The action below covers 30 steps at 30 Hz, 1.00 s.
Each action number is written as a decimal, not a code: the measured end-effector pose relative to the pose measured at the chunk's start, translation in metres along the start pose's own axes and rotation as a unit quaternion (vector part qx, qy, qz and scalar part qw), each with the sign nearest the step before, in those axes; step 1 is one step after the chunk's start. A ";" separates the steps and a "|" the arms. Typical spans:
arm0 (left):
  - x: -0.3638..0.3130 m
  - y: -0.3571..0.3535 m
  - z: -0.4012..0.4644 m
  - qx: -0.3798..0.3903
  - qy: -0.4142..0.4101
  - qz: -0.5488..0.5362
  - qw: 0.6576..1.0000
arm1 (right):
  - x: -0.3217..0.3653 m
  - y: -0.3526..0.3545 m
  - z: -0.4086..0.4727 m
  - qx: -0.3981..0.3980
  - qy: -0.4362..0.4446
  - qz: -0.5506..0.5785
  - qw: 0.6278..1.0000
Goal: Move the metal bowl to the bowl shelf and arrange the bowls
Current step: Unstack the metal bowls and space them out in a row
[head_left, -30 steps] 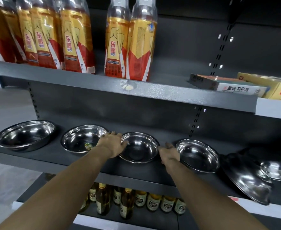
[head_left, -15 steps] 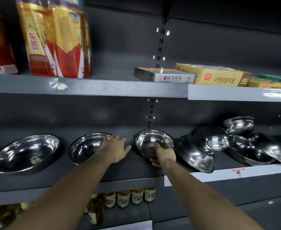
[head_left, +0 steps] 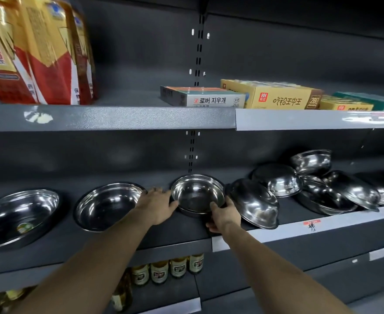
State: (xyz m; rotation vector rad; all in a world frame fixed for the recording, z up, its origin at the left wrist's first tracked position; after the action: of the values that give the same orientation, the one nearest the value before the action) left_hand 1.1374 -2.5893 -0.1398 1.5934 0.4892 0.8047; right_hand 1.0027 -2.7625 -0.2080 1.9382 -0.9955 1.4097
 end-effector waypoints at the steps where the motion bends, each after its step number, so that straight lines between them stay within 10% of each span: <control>1: -0.001 -0.001 0.000 0.002 0.000 -0.002 1.000 | -0.001 -0.002 0.000 0.004 -0.001 0.000 1.000; 30: 0.057 0.013 -0.022 -0.026 0.099 -0.018 0.995 | 0.028 -0.033 0.003 0.038 0.010 0.071 0.997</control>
State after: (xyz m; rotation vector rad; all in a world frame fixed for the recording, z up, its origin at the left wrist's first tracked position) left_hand 1.1580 -2.5367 -0.1140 1.4605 0.6320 0.9461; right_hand 1.0359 -2.7526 -0.1820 1.9356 -1.1028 1.5638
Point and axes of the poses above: each hand's wrist, its own z-axis towards the middle knuckle, its own y-axis out of the back of the hand, x = y × z, the point moved 10 cm from there along z, towards the middle knuckle, and after that the axes turned 14 degrees about z, right-handed, at the moved point
